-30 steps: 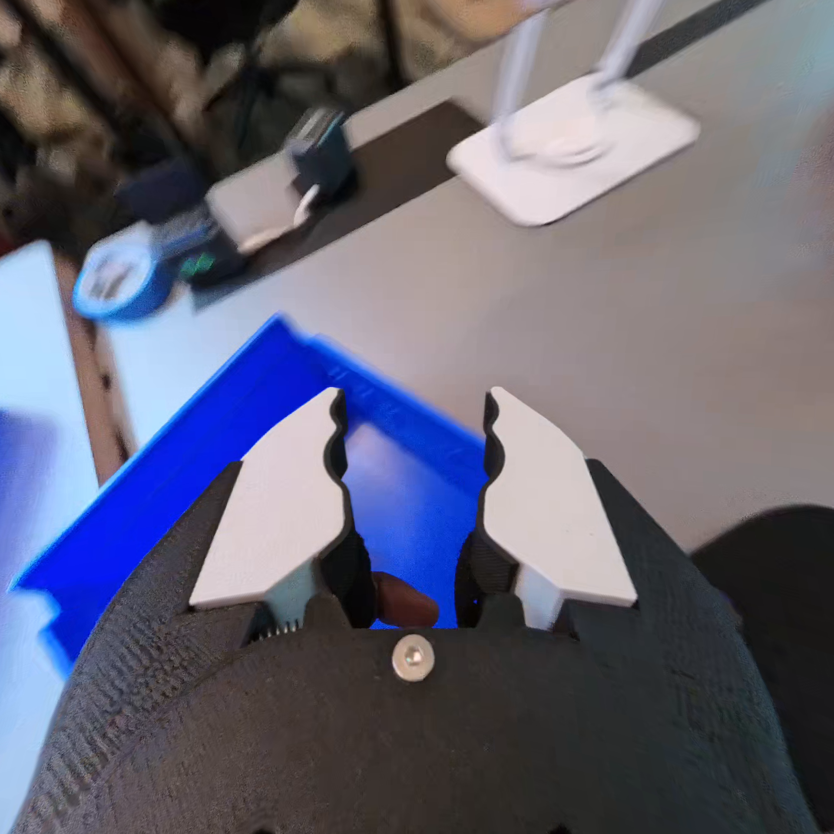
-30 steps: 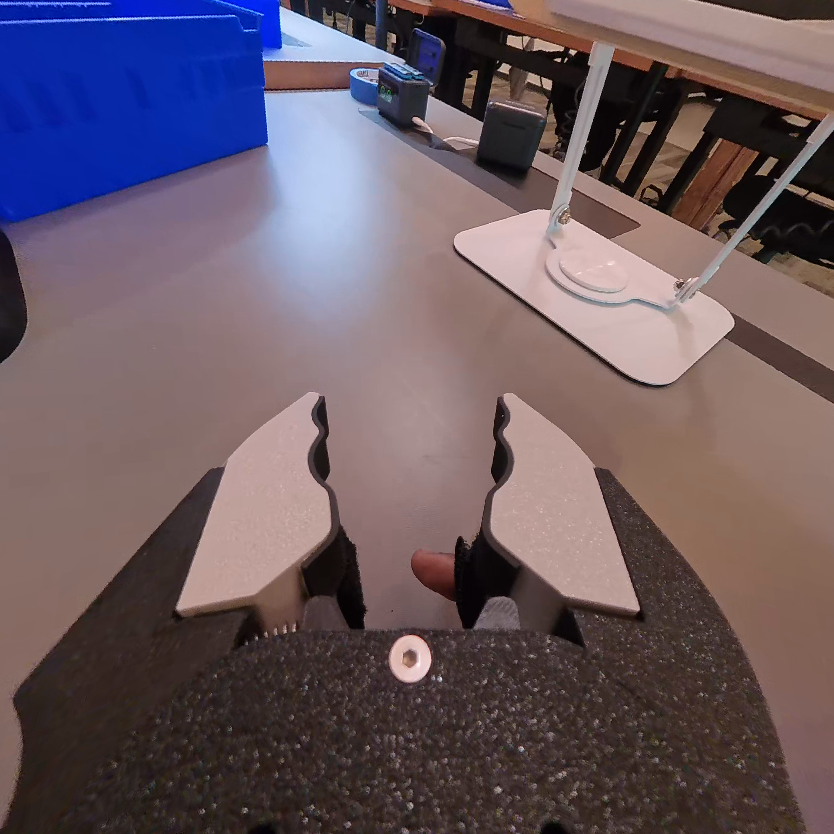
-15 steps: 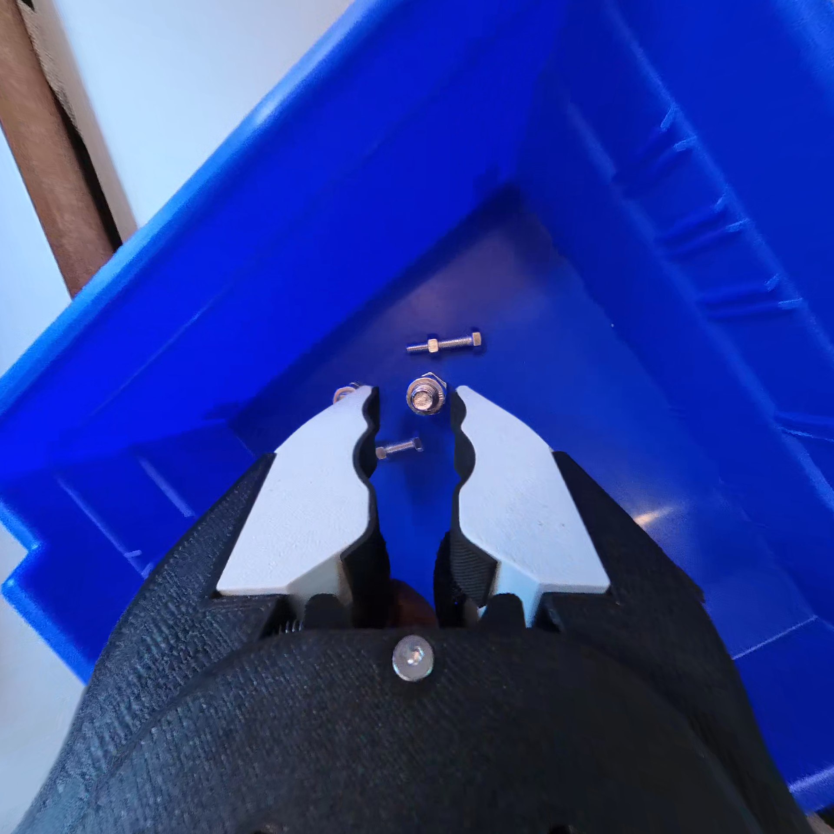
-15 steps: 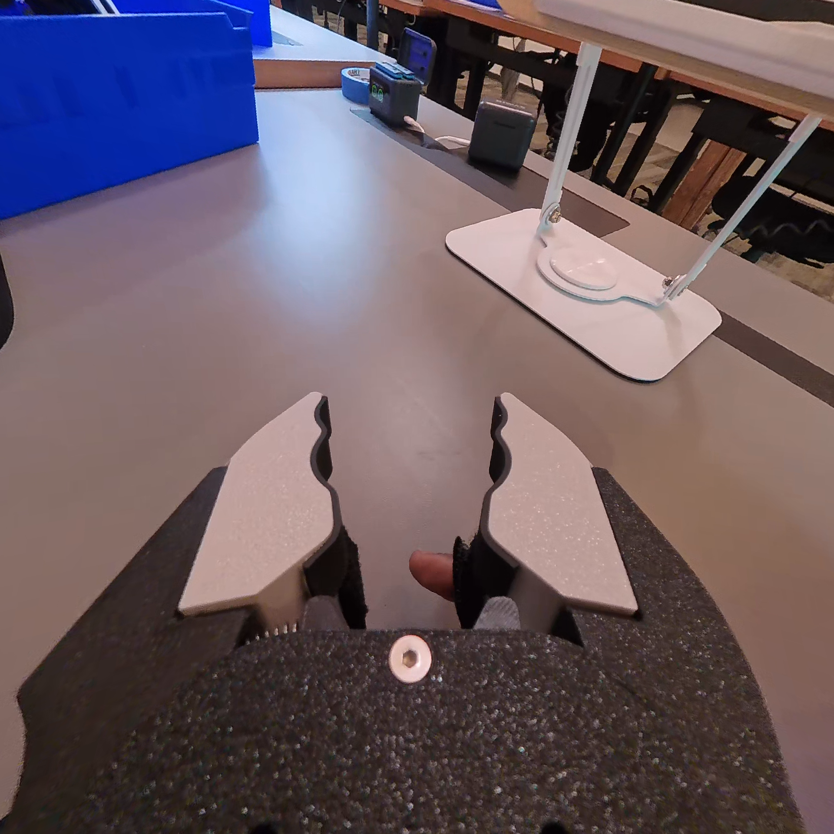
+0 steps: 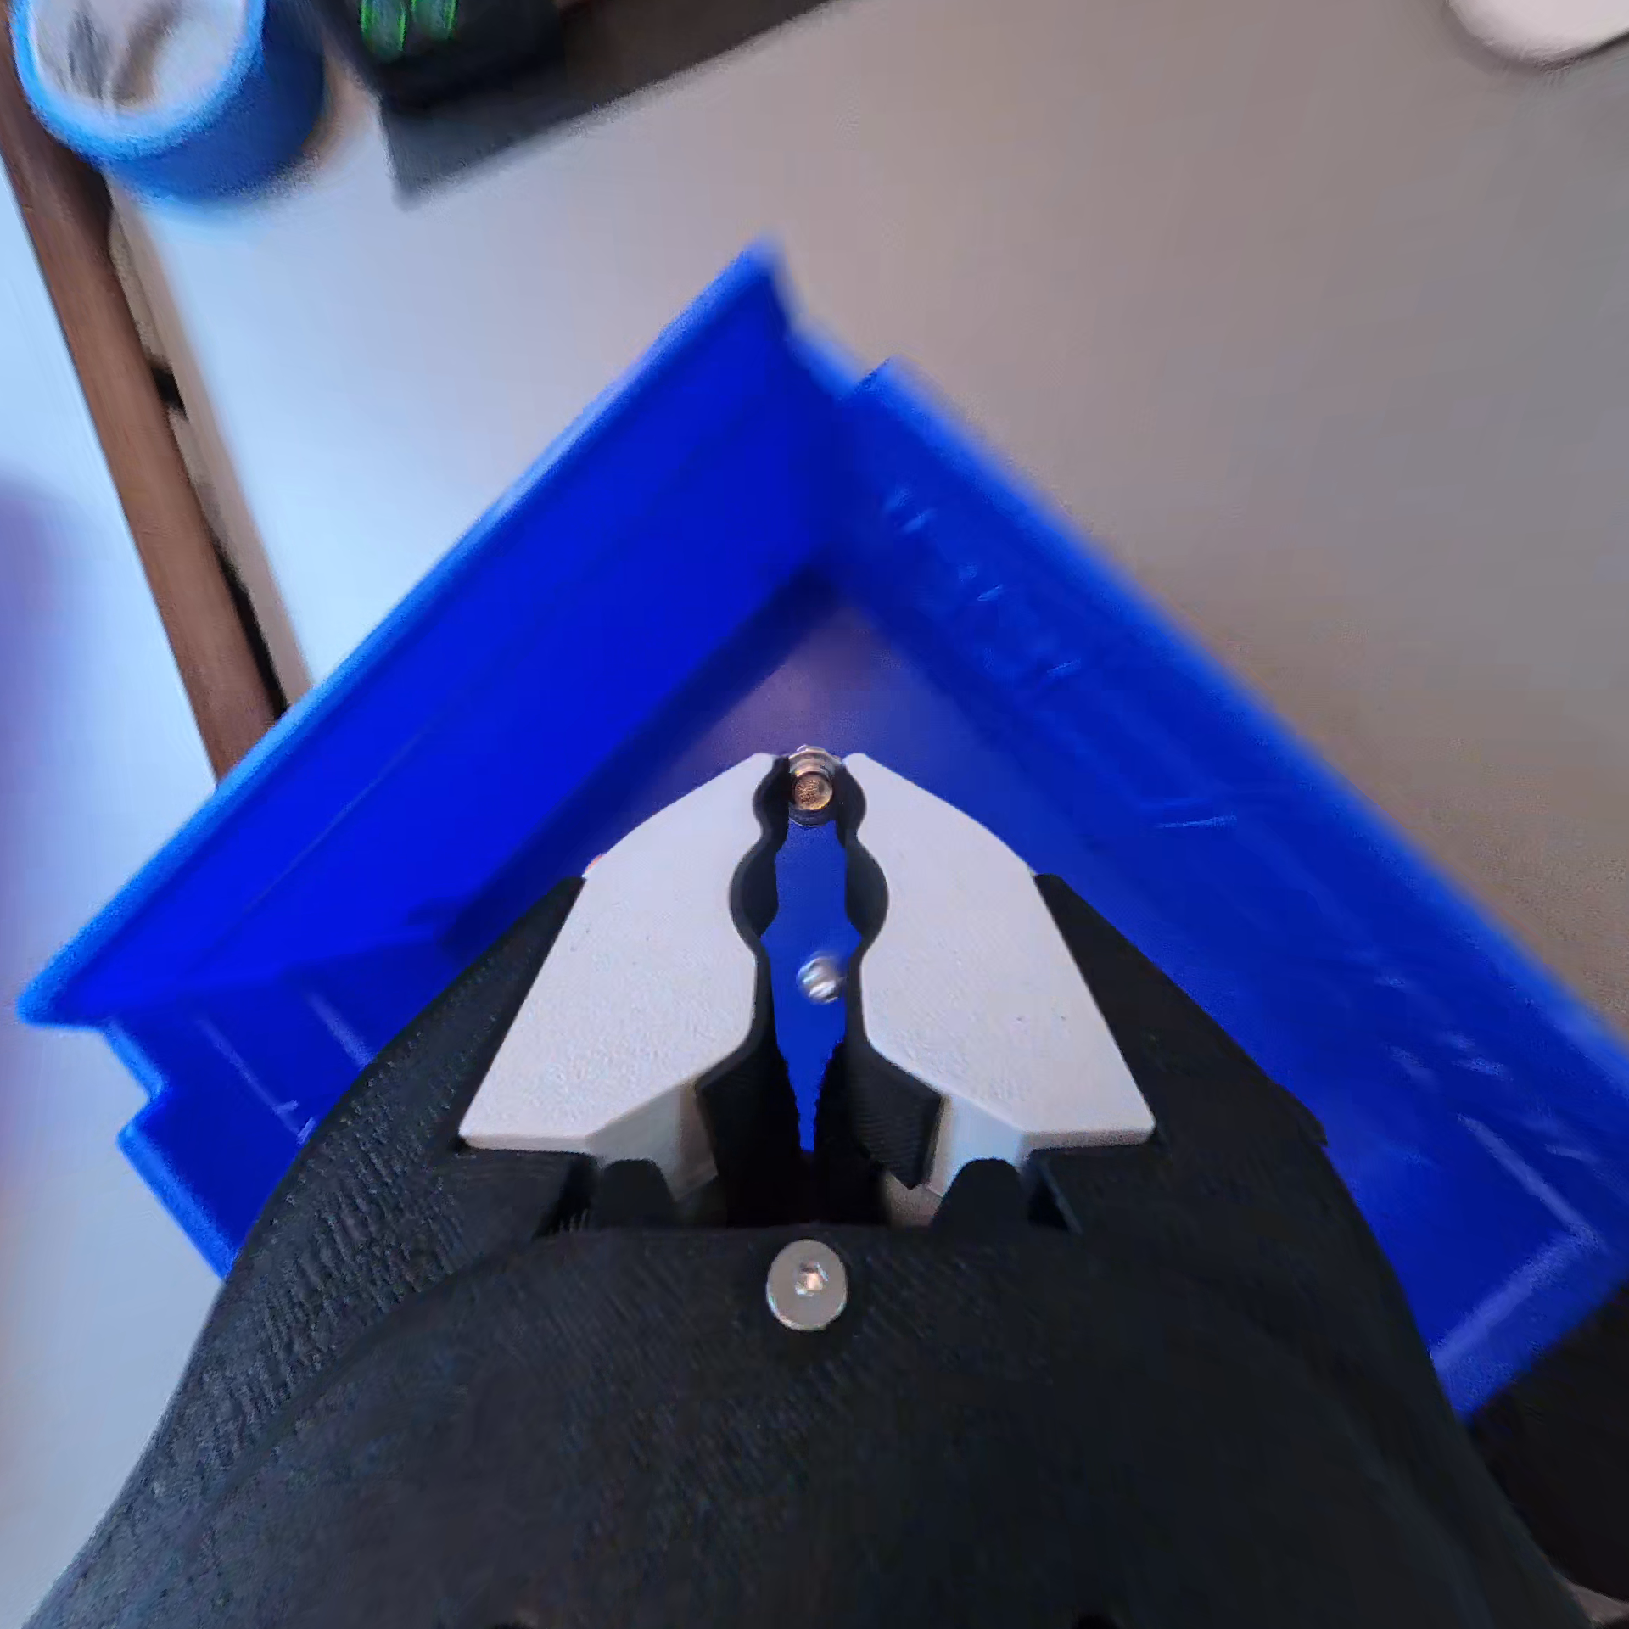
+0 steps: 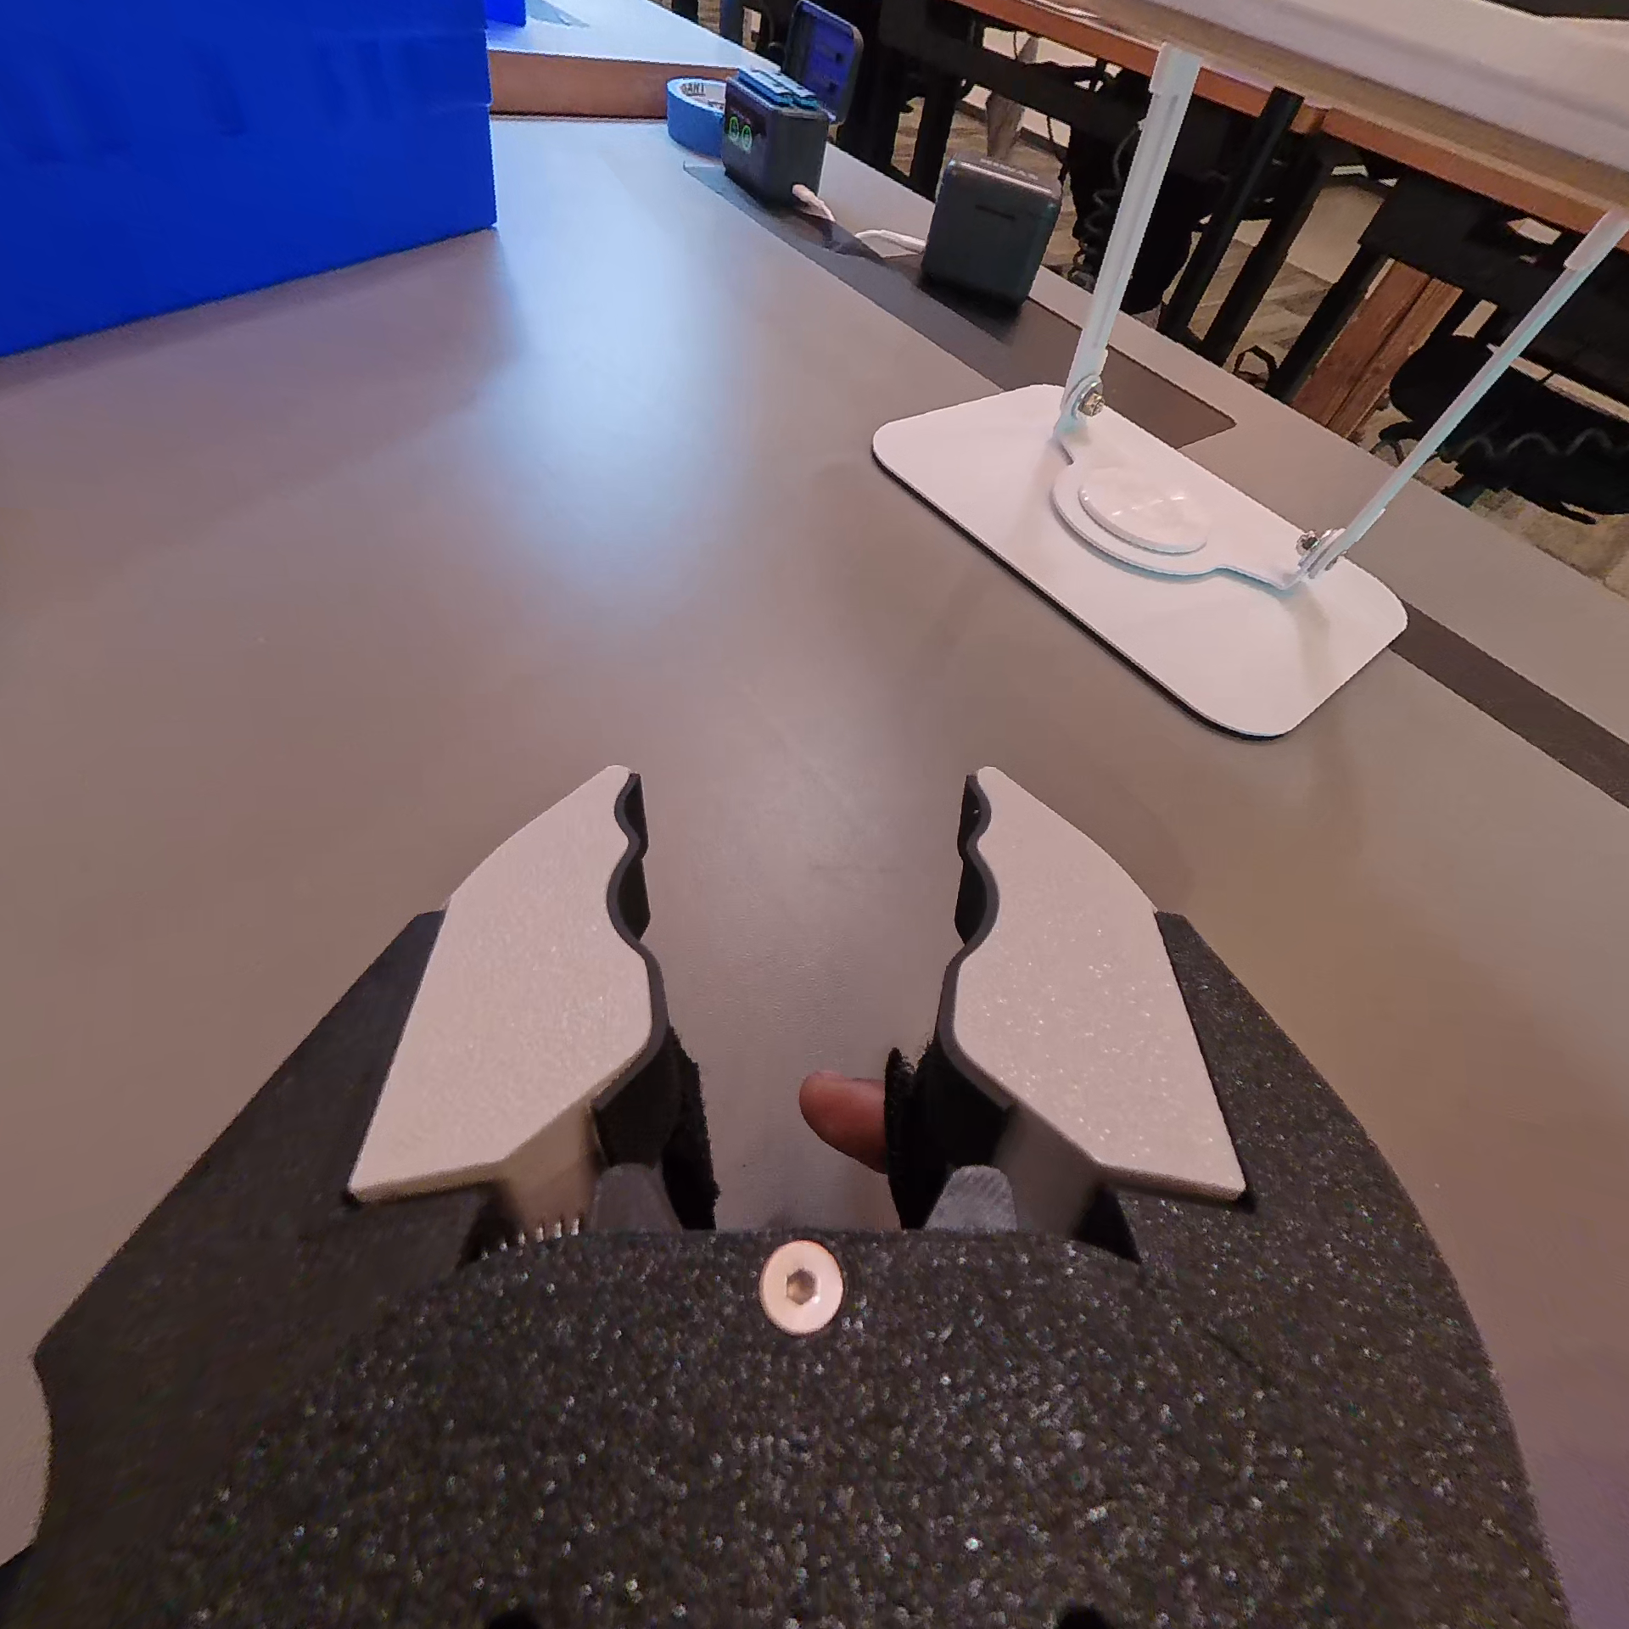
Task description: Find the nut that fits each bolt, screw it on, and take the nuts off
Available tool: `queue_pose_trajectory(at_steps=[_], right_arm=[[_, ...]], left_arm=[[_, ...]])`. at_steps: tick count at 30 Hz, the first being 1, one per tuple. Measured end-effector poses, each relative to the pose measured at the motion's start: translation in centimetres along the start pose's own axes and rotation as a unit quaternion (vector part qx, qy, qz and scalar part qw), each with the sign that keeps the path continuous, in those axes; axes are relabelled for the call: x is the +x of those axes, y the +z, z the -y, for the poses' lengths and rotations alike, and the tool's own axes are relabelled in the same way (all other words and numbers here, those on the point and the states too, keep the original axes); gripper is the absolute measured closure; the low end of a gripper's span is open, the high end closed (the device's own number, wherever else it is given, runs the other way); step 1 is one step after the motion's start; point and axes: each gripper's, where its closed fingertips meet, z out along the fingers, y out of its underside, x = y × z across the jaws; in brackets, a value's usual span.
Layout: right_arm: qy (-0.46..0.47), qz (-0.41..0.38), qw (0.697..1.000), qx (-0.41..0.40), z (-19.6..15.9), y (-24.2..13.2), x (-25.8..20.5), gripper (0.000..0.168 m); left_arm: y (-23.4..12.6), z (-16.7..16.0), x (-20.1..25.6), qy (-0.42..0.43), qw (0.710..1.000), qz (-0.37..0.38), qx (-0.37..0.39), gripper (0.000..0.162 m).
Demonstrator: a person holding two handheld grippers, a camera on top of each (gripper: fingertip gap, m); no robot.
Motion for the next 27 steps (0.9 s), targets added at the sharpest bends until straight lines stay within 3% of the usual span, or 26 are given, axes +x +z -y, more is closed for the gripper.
queue_pose_trajectory(at_steps=[6,12,20,27], right_arm=[[-0.016,0.010,1.000,0.009,0.4,-0.1,-0.5,0.099],[-0.028,0.029,0.999,0.033,1.4,-0.5,-1.2,0.102],[-0.023,0.163,0.977,0.132,4.9,-2.3,-5.9,0.114],[-0.011,0.209,0.968,0.138,5.3,-2.7,-7.2,0.126]], left_arm=[[-5.5,7.1,12.5,0.122,0.972,-0.137,0.145,0.152],[-8.3,10.4,21.3,0.228,0.937,-0.181,0.194,0.152],[-4.2,9.2,33.6,0.244,0.893,-0.320,0.202,0.152],[-2.3,8.7,39.7,0.242,0.860,-0.403,0.199,0.152]])
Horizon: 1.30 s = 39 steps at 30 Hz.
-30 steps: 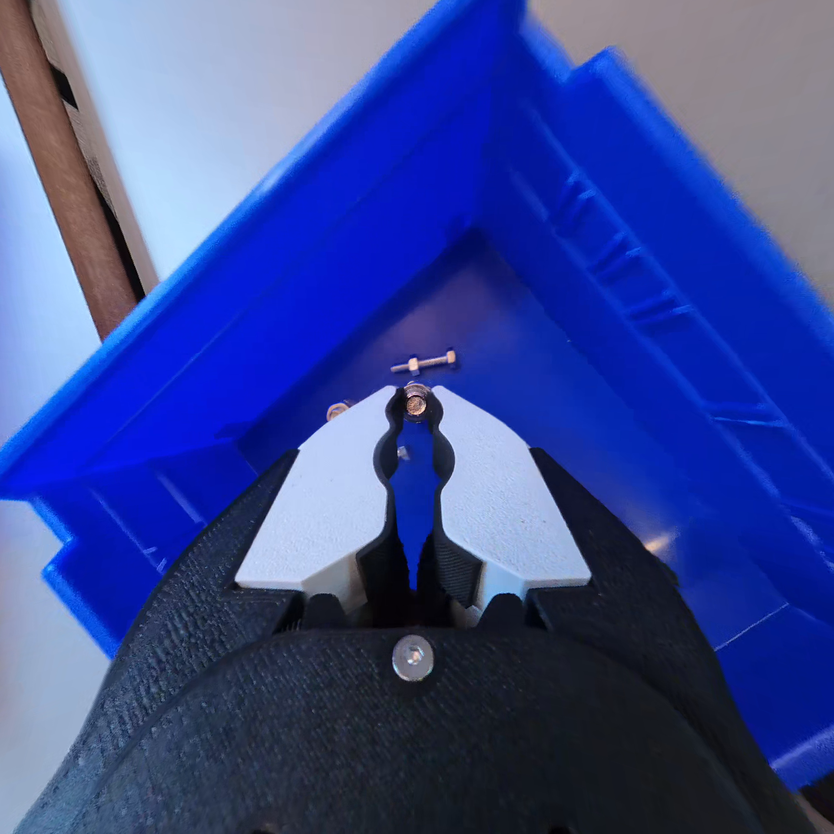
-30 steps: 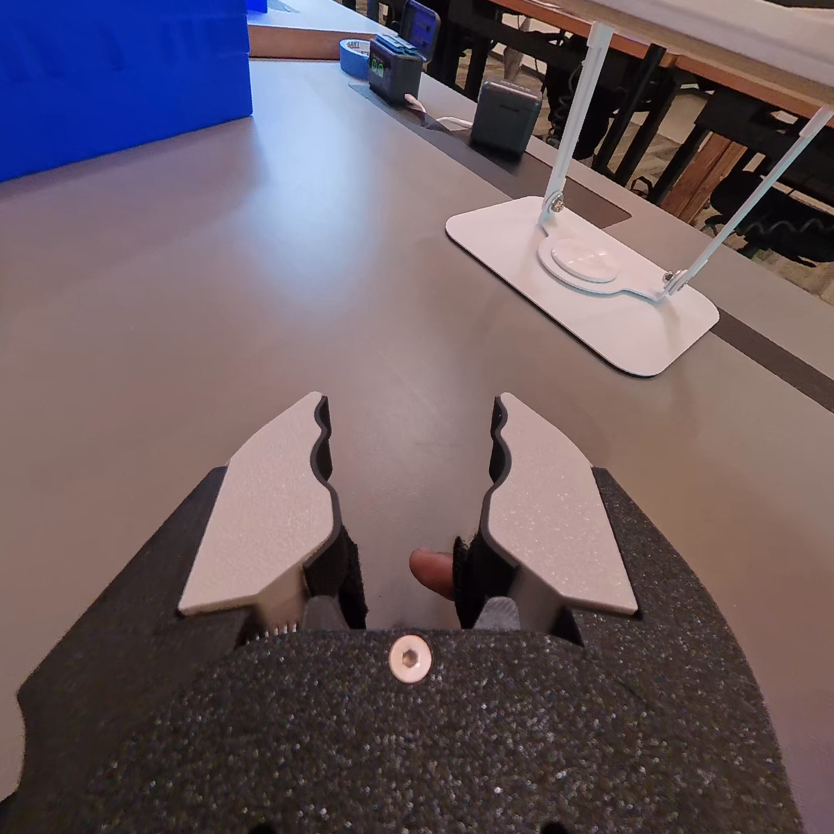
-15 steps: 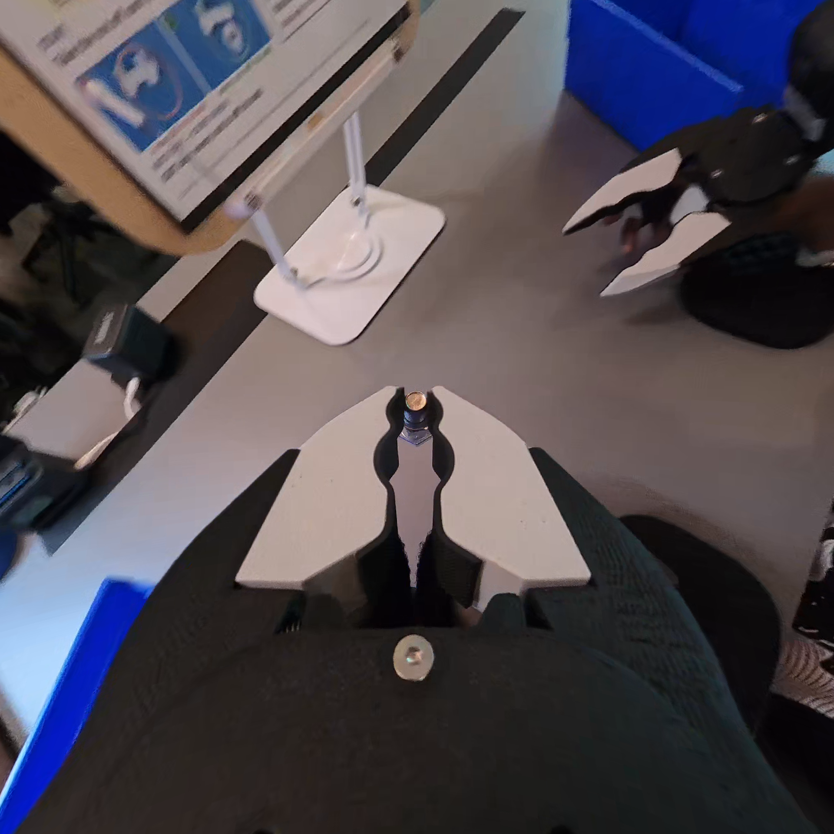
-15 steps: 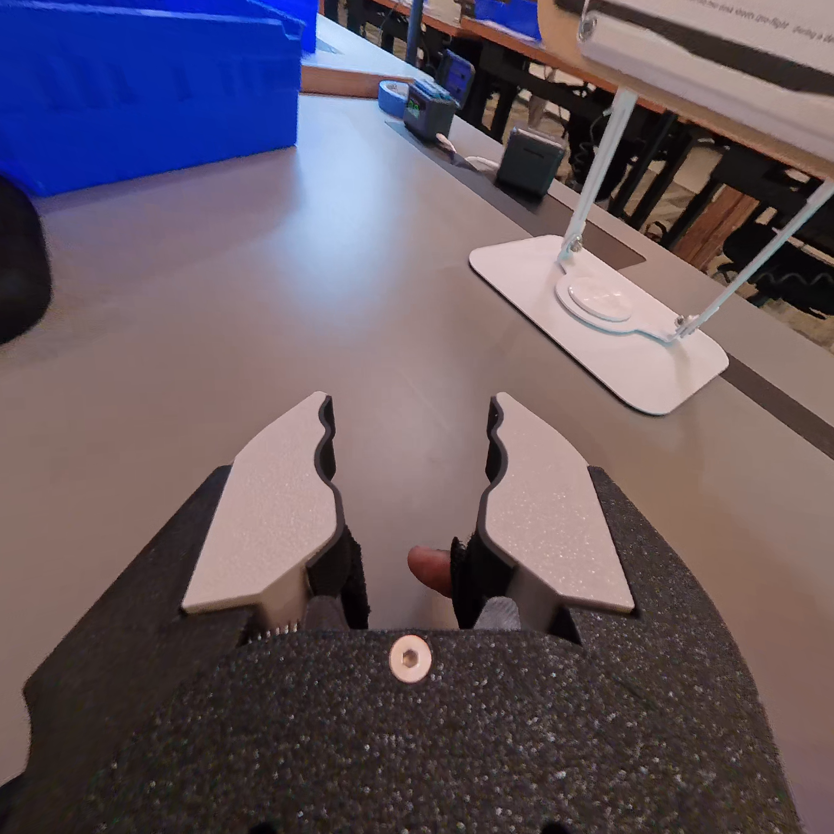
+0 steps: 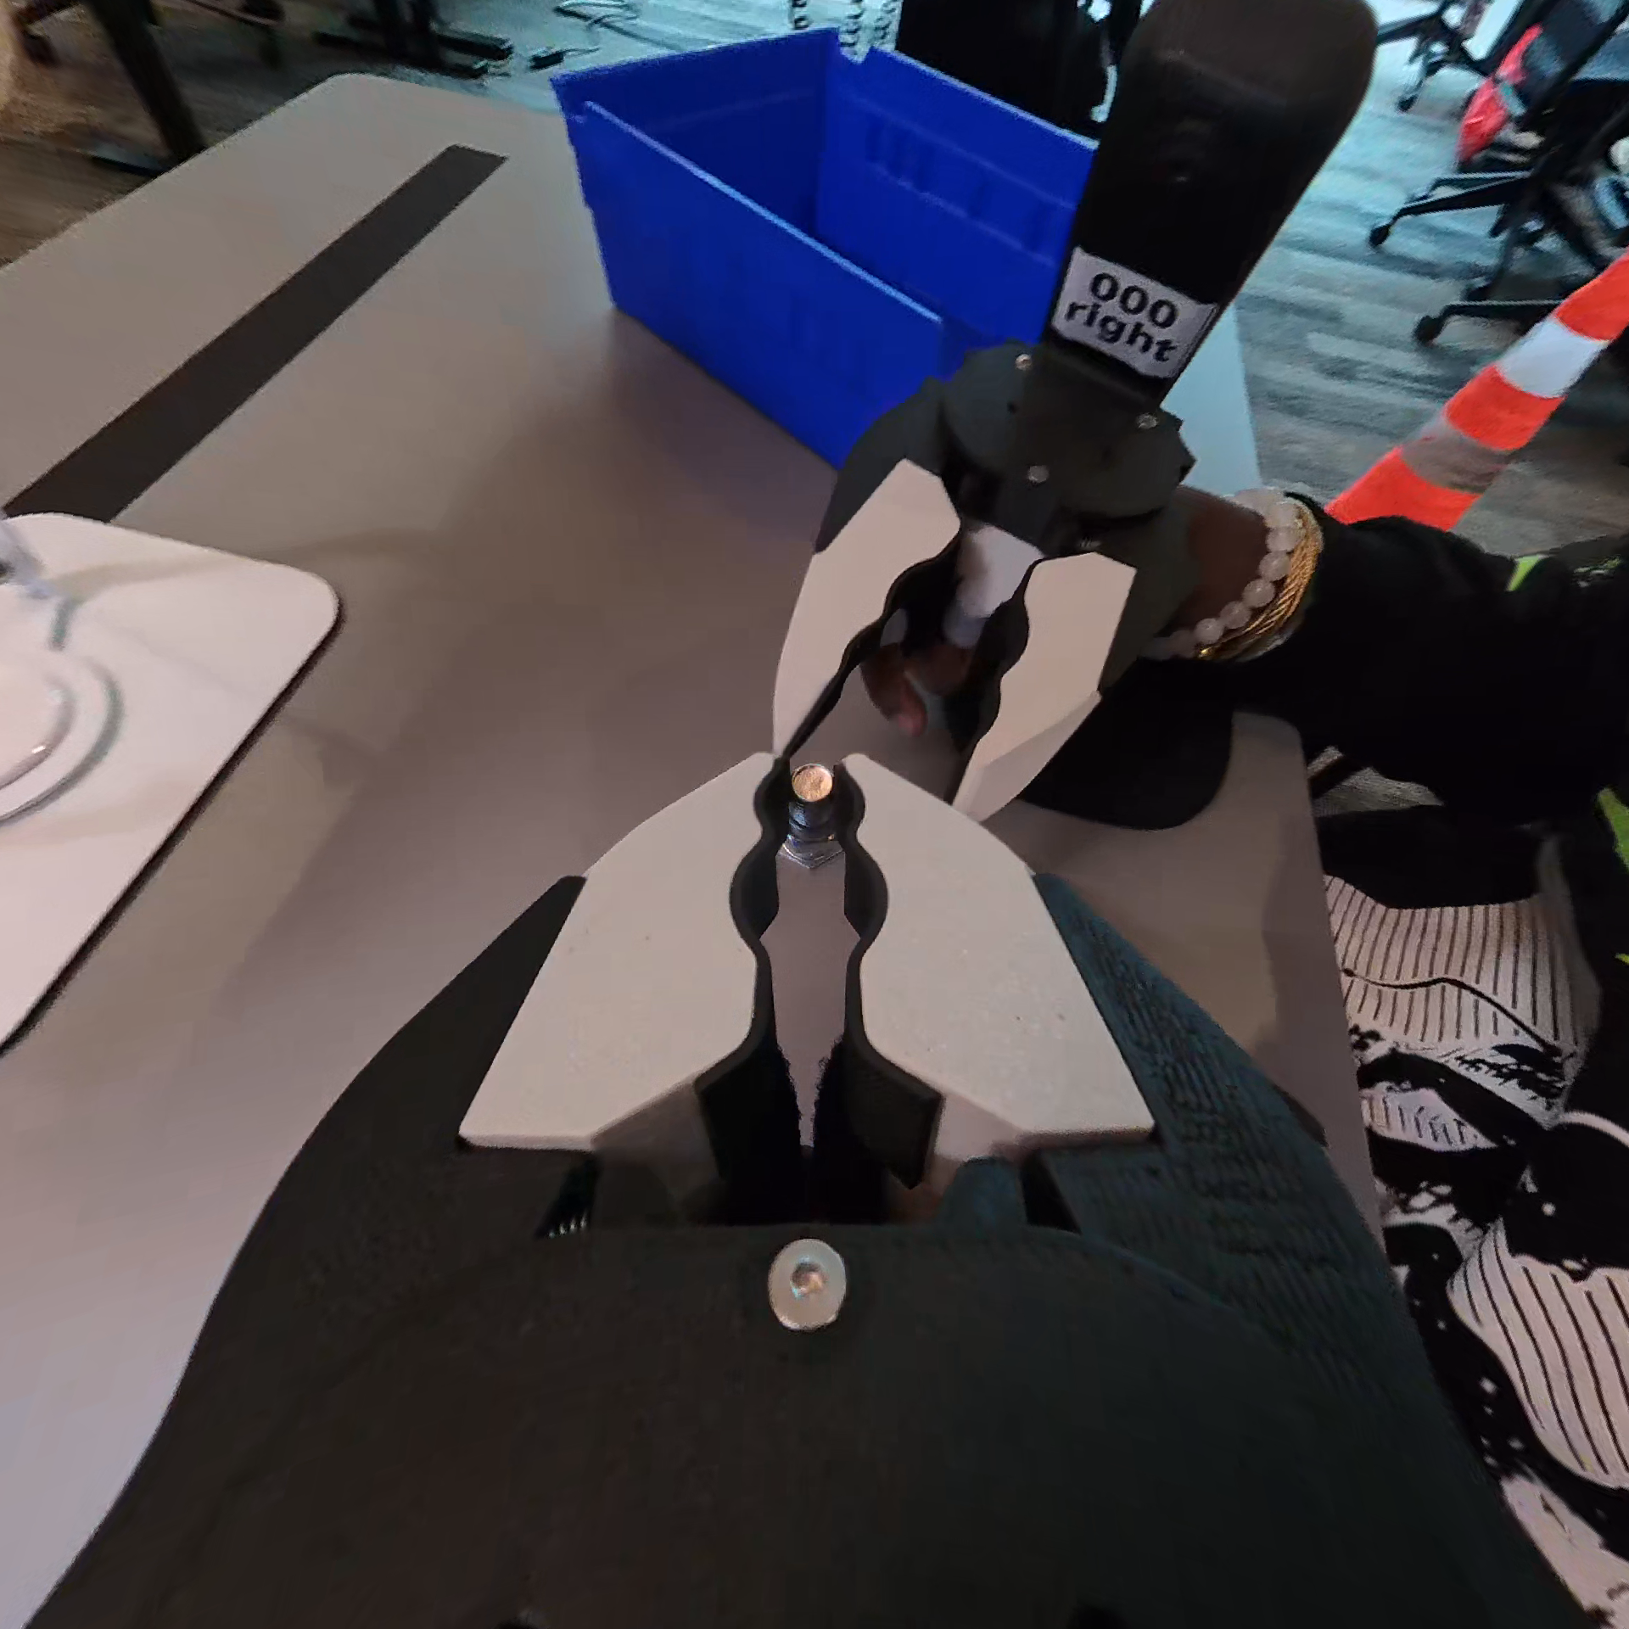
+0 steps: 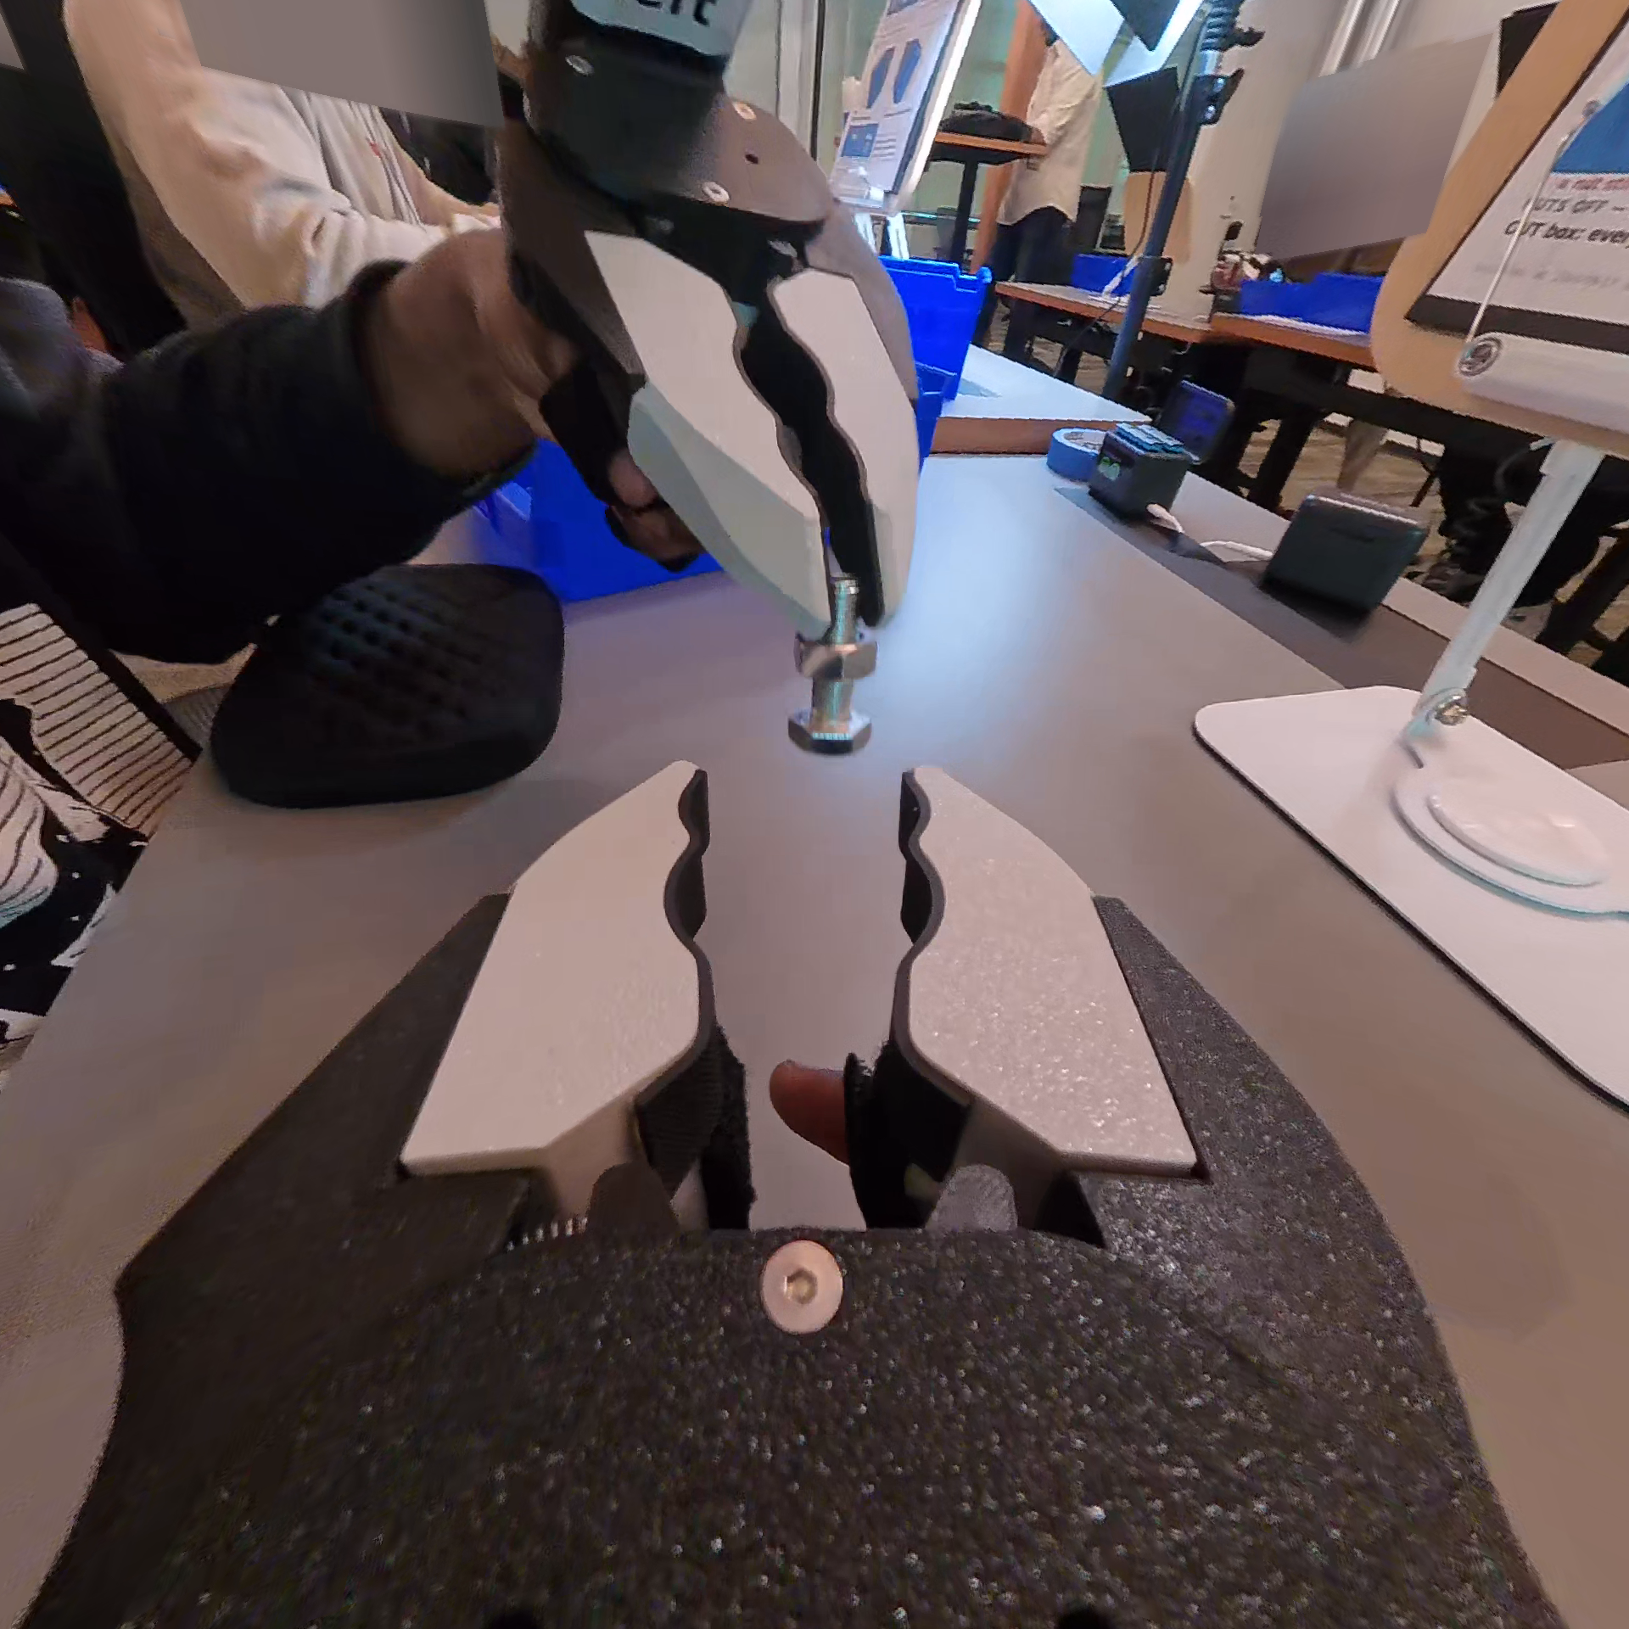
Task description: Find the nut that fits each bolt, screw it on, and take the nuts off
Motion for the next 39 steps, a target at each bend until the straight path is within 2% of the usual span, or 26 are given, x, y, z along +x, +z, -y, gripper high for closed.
queue_pose_trajectory(at_steps=[6,19,20,22,23,24,26,28,30,32,33,36,39], right_arm=[[0.013,0.010,1.000,-0.007,-0.2,0.1,-0.2,0.140],[0.012,0.021,0.999,-0.021,-0.6,0.1,-0.4,0.151],[0.014,0.018,1.000,-0.016,-0.4,0.0,-0.3,0.151],[0.018,0.008,1.000,-0.011,-0.3,-0.2,0.1,0.151],[0.016,0.005,1.000,-0.006,-0.1,-0.3,0.2,0.164],[0.013,0.004,1.000,0.007,0.3,-0.5,0.3,0.168],[0.023,0.009,0.999,0.029,0.9,-0.7,0.2,0.168],[0.025,-0.004,0.999,-0.031,-1.1,-0.4,0.7,0.168],[0.013,-0.018,0.997,-0.080,-2.6,-0.5,1.2,0.168],[0.019,-0.019,0.996,-0.084,-2.7,-0.7,1.4,0.165],[0.022,-0.020,0.996,-0.079,-2.6,-0.7,1.5,0.164],[0.032,-0.026,0.996,-0.077,-2.7,-0.6,1.8,0.162],[0.033,-0.037,0.995,-0.083,-3.0,-0.5,2.1,0.156]], left_arm=[[1.4,0.0,1.3,-0.001,0.999,-0.037,0.001,0.152],[1.1,0.4,1.7,-0.009,0.999,-0.047,0.015,0.152],[1.1,0.6,1.7,-0.011,0.998,-0.050,0.024,0.150],[0.7,1.3,1.8,-0.019,0.997,-0.062,0.052,0.133],[0.6,1.4,1.8,-0.022,0.995,-0.068,0.064,0.130],[0.5,1.4,1.7,-0.026,0.995,-0.068,0.074,0.130],[0.8,0.6,1.3,-0.039,0.994,-0.060,0.079,0.130],[2.0,-2.6,0.0,-0.057,0.998,-0.026,0.021,0.153],[1.1,-4.1,-1.4,-0.037,0.999,0.014,0.015,0.159],[-1.0,-4.1,-3.2,-0.032,0.998,0.057,0.020,0.154],[-1.9,-4.5,-4.0,-0.025,0.997,0.077,0.010,0.142],[-3.6,-5.2,-4.4,-0.024,0.997,0.078,0.002,0.127],[-4.1,-8.4,-3.8,0.053,0.992,0.066,-0.092,0.126]])
